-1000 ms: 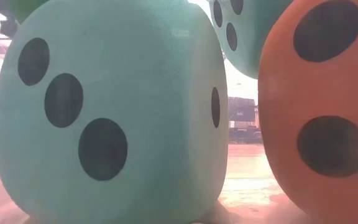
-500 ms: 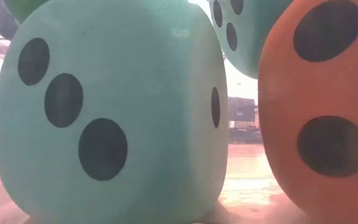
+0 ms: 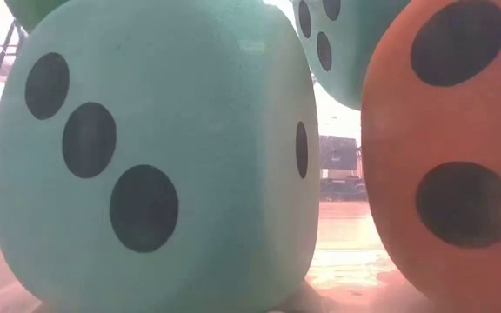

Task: Pick & Place Dice
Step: Put the small blue dice into the transparent bin

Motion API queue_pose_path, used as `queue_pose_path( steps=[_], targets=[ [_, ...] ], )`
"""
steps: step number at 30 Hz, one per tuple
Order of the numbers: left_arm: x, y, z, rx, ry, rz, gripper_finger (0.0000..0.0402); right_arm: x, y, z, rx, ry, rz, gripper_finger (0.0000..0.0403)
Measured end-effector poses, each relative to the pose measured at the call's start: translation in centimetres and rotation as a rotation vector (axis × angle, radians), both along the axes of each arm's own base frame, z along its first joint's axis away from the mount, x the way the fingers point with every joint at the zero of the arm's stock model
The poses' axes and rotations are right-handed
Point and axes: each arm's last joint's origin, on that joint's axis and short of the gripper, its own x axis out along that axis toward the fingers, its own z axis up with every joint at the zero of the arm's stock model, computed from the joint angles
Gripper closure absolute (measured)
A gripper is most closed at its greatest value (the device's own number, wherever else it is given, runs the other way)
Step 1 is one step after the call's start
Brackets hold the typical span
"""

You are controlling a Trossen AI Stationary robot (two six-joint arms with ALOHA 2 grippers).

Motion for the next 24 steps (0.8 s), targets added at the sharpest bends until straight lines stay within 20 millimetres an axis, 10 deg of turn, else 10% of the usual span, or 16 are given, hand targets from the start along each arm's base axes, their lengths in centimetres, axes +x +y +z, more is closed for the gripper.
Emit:
queue_pose_path(
  steps=[24],
  targets=[
    [4.3, 1.1, -1.0, -0.059, 0.027, 0.209, 0.0282, 0.3, 0.0, -0.6, 0.009, 0.041, 0.0, 0.0285]
  ],
)
